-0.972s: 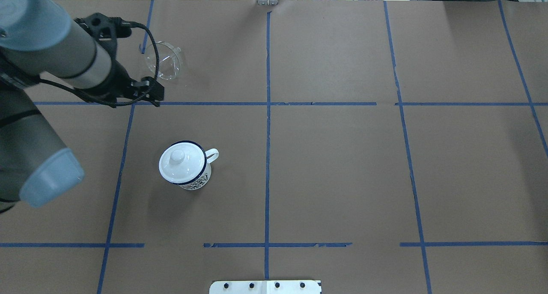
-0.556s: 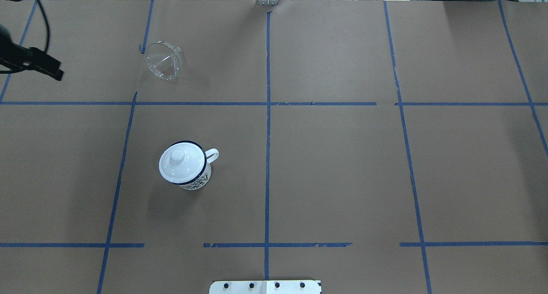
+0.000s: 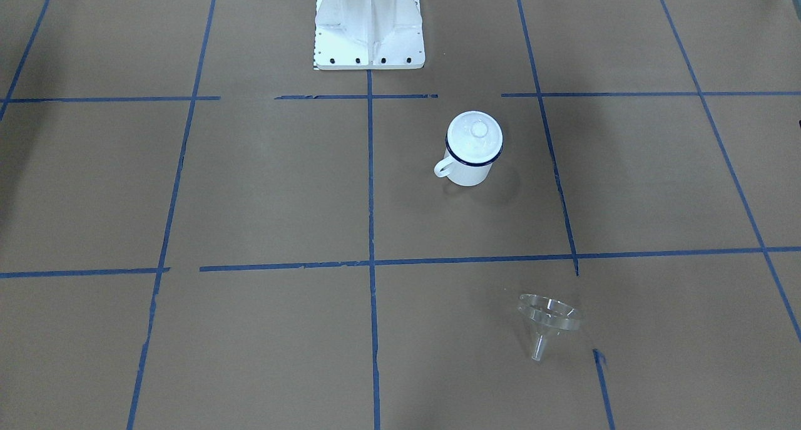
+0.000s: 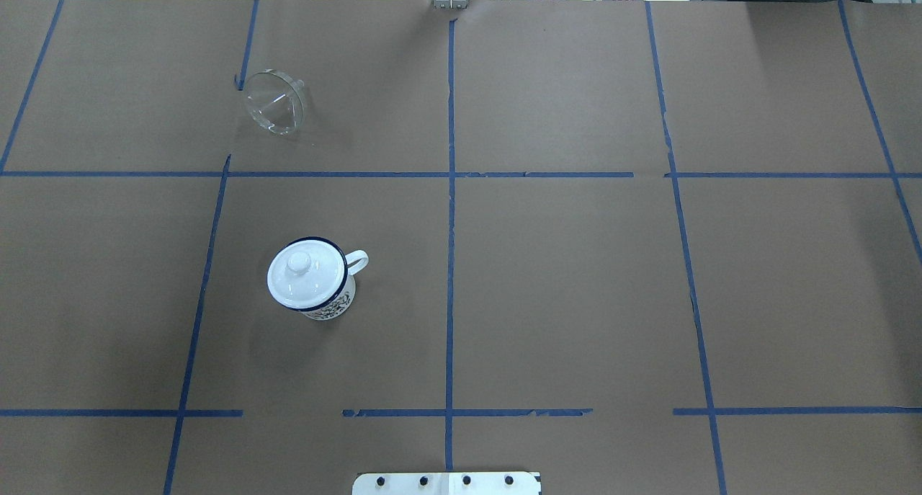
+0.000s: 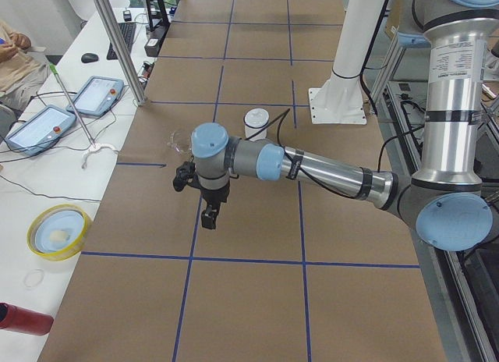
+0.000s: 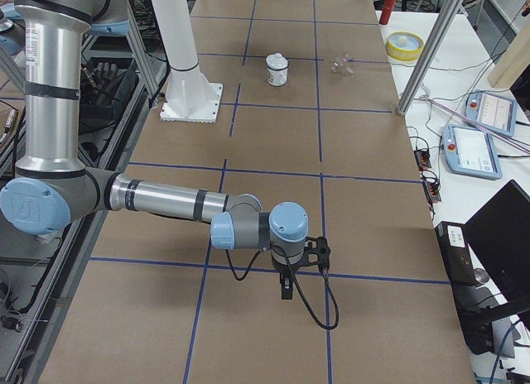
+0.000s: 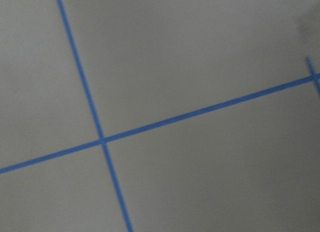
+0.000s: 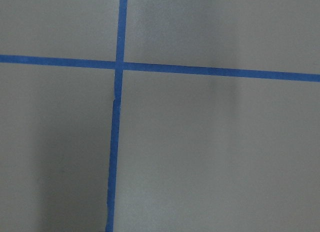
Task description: Remove funnel from cup
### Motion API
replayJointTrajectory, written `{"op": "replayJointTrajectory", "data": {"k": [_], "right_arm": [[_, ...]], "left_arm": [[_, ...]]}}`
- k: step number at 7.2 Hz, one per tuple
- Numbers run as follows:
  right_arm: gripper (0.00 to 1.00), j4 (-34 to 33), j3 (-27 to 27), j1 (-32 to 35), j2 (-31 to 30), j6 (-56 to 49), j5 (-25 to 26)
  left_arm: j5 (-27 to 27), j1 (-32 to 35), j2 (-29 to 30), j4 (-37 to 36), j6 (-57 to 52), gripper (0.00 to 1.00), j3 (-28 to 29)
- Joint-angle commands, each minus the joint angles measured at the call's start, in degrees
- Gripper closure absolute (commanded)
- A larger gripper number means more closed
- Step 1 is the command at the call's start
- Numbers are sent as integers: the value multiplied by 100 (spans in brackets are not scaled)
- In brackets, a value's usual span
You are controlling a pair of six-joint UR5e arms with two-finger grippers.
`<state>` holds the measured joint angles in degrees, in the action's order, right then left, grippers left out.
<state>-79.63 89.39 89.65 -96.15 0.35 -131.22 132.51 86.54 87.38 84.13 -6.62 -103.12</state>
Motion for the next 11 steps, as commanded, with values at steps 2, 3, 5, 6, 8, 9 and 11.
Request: {"op": "replayJointTrajectory", "data": {"k": [2, 3, 5, 6, 8, 9, 11], "right_arm": [[0, 0, 0, 0, 0, 0, 0], [0, 0, 0, 0, 0, 0, 0], [0, 0, 0, 0, 0, 0, 0], [0, 0, 0, 0, 0, 0, 0], [0, 0, 0, 0, 0, 0, 0], [0, 0, 0, 0, 0, 0, 0], [0, 0, 0, 0, 0, 0, 0]], "left_arm": [[91, 311, -125, -19, -32, 0, 274], [82, 320, -133, -72, -32, 0, 283], [38, 311, -116, -54, -41, 0, 267], [29, 294, -107, -46, -41, 0, 335], [30, 302, -116, -54, -41, 0, 283], [29, 302, -116, -54, -41, 0, 318], [21, 311, -116, -46, -41, 0, 248]]}}
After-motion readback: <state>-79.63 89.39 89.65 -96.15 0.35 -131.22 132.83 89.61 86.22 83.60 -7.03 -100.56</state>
